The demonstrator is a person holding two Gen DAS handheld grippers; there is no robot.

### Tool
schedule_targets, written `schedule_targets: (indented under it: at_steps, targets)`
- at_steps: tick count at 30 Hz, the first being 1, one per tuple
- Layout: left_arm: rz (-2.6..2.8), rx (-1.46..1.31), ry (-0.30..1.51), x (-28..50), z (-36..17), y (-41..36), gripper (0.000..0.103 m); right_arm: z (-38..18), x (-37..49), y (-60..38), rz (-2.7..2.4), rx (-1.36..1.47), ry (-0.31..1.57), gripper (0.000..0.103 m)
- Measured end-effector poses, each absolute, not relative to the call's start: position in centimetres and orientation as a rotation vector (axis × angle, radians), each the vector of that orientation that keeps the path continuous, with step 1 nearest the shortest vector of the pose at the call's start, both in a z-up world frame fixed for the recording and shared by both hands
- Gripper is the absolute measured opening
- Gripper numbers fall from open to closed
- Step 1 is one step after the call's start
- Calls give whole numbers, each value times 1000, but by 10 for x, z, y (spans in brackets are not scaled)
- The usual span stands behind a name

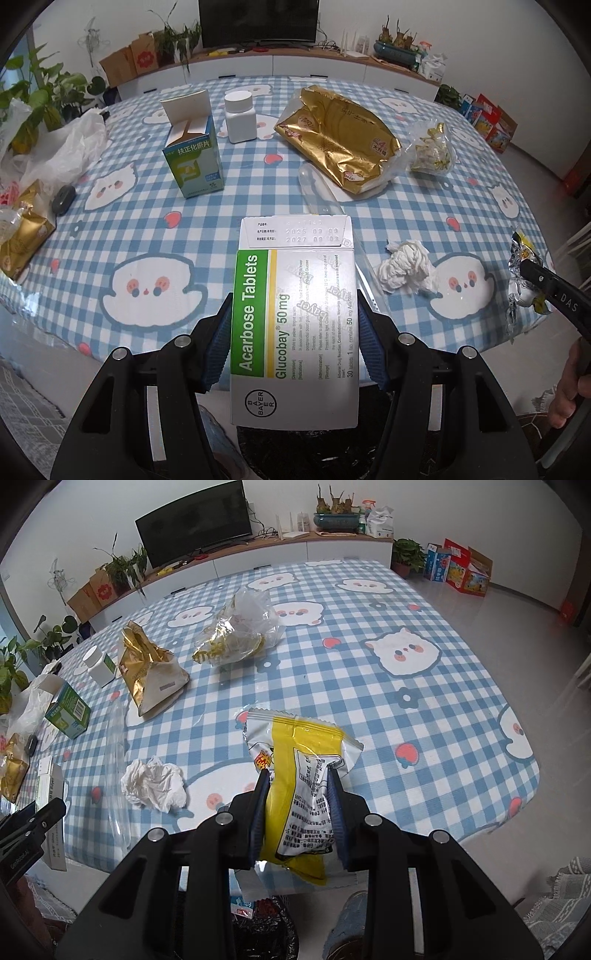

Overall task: Collect trash
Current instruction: 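Carry the tablets box with the left tool over the black bin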

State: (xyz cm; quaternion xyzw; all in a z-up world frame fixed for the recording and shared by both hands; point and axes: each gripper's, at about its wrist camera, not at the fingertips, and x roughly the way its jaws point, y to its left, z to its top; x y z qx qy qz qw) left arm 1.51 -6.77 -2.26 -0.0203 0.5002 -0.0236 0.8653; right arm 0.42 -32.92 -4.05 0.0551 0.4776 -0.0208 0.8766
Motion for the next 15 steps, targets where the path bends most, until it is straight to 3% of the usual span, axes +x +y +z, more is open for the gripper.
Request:
schedule_targets:
  at_steps: [15]
  targets:
    - [-104, -34, 1060, -63, -34, -98, 59, -44, -67, -338, -43, 111, 1019, 29]
